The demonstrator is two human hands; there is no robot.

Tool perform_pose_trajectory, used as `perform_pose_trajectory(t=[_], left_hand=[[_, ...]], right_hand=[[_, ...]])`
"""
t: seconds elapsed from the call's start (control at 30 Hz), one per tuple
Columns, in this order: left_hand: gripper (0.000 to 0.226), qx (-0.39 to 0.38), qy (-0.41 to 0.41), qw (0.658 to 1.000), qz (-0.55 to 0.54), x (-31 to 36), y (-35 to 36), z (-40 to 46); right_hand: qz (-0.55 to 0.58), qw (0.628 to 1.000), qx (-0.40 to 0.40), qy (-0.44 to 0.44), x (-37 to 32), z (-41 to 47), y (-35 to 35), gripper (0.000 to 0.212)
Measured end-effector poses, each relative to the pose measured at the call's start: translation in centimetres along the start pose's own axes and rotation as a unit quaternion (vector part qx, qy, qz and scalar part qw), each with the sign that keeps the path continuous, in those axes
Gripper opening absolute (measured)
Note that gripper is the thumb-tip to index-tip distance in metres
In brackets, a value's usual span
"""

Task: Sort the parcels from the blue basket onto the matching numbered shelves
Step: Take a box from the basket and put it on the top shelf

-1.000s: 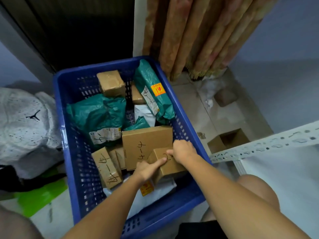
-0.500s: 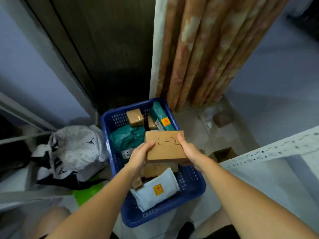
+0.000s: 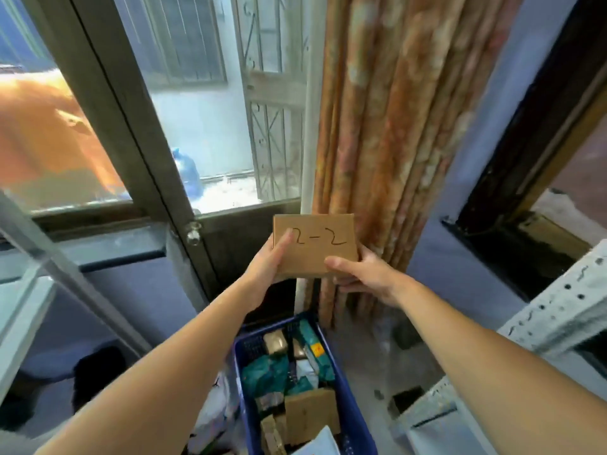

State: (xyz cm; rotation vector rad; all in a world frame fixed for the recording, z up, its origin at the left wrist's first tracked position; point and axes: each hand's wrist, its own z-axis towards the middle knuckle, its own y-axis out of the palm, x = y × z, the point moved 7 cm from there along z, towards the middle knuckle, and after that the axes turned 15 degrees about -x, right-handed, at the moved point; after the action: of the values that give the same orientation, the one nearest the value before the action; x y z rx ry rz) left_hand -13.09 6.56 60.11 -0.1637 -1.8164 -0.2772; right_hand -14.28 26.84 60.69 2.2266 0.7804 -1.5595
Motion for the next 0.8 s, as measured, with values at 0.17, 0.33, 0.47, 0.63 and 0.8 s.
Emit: perform_pose_trajectory(t=[0.17, 0.33, 0.47, 0.63, 0.8], left_hand=[[0.09, -0.131, 0.071, 0.976, 0.161, 10.3, 2.1, -0.5], [0.064, -0.151, 0.156, 0.955, 0.201, 16.9, 5.2, -0.9], [0.067, -0.227, 0.2, 0.933, 0.195, 19.7, 8.5, -1.0], [0.058, -0.339, 0.235, 0.889, 0.196, 22.7, 14.5, -2.3], [0.074, -0.435, 0.249, 0.84, 0.208, 24.4, 21.5, -5.0]], right_hand=[[-0.082, 0.99, 0.046, -0.108, -11.2, -5.0, -2.8, 0.048], [-0.11, 0.976, 0.115, -0.147, -15.6, -9.4, -4.4, 0.051], [-0.113, 0.963, 0.191, -0.154, -16.9, -14.3, -5.2, 0.058], [-0.12, 0.928, 0.315, -0.156, -17.8, -22.5, -3.8, 0.067], [-0.128, 0.89, 0.416, -0.135, -17.4, -32.0, -1.6, 0.07]])
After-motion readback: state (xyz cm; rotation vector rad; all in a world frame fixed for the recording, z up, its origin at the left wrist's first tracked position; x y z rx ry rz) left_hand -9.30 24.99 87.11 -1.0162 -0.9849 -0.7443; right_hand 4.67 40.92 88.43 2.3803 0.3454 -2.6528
